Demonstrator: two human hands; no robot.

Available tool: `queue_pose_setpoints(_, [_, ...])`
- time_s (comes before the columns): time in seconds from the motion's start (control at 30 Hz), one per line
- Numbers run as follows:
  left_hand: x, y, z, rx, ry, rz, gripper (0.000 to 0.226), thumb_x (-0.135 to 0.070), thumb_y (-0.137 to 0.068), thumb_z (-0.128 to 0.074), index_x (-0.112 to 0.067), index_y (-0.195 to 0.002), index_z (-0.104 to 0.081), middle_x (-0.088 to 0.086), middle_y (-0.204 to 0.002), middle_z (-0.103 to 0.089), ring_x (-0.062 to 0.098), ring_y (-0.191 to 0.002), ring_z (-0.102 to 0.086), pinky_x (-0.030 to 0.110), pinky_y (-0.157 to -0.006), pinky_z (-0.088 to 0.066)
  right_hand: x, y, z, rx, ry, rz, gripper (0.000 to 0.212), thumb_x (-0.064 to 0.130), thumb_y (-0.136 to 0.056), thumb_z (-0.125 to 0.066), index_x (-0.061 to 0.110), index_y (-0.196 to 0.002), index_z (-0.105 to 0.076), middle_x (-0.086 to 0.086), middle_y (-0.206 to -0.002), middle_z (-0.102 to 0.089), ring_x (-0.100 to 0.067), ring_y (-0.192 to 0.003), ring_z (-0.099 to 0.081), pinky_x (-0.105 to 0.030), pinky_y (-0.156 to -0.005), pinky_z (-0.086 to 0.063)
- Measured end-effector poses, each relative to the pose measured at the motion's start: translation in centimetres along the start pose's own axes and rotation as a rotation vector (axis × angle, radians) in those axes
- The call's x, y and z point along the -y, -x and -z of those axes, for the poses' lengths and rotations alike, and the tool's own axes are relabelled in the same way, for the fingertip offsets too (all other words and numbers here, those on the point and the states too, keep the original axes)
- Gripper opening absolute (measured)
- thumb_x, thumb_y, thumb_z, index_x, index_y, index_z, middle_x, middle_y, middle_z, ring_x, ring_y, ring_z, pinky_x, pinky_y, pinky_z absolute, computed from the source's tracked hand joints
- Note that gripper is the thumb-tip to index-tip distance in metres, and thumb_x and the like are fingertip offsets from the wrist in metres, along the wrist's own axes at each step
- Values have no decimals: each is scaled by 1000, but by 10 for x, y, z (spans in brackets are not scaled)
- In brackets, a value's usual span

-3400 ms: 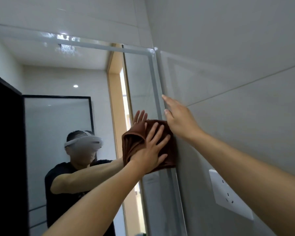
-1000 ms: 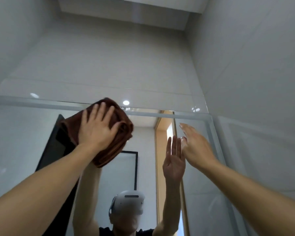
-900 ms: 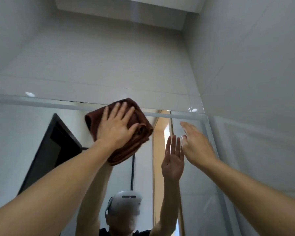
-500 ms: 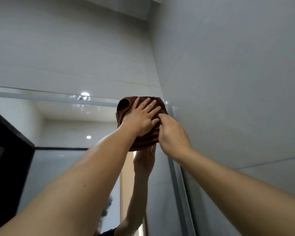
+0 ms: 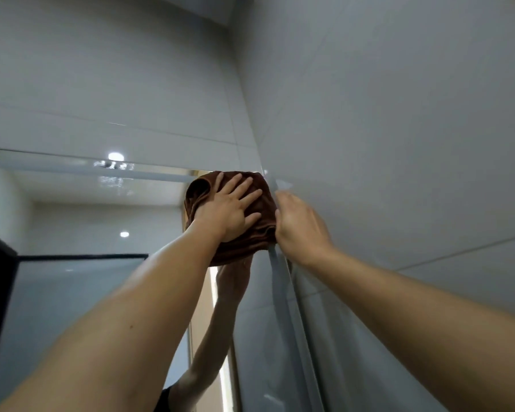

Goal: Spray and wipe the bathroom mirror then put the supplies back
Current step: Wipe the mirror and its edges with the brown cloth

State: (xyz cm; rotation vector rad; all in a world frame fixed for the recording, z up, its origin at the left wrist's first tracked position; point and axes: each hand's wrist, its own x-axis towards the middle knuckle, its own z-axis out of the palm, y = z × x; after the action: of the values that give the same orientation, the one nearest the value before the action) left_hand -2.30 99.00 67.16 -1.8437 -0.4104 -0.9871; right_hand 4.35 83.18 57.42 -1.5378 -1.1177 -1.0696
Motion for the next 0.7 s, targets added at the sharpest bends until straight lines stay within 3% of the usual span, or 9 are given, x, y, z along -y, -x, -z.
queue_pose_setpoints(0.13, [37,42,13,-44,-25,24,64,-62,-100,-19,-36,-158,-17,-2,-169,-8,21,-155,1,51,-124,7,14,9,-7,21,50,-47,41,24,-107,-33,12,-146,-39,-8,-150,-44,-30,-129,-49,-39,-99,-43])
queue_pose_setpoints(0.33, [140,137,47,-52,-108,217,64,-64,-99,-17,-40,-158,-16,-4,-168,-9,19,-155,-2,50,-124,4,66,13,-40,73,-35,-53,55,35,-105,-35,18,-157,-25,-6,-164,-27,-26,-147,-32,-42,-117,-30])
queue_pose_setpoints(0.43, [200,196,67,-59,-138,345,64,-64,-98,-16,-40,-158,-16,-5,-168,-9,18,-155,-3,49,-124,3,118,17,-59,76,-120,-19,57,36,-104,-39,19,-157,-26,-7,-162,-30,-27,-148,-31,-41,-117,-28])
queue_pose_setpoints(0.6, [277,290,94,-58,-171,542,65,-63,-99,-14,-38,-159,-12,-4,-169,-7,18,-155,-2,50,-125,1,220,28,-85,45,-212,105,53,37,-104,-38,23,-154,-30,-4,-155,-40,-24,-137,-44,-39,-105,-41])
queue_pose_setpoints(0.7, [314,339,108,-57,-183,662,64,-61,-100,-16,-38,-159,-12,-4,-169,-6,19,-155,-1,50,-125,0,276,30,-102,51,-289,176,53,34,-104,-38,23,-155,-28,-4,-155,-39,-23,-139,-41,-36,-108,-39])
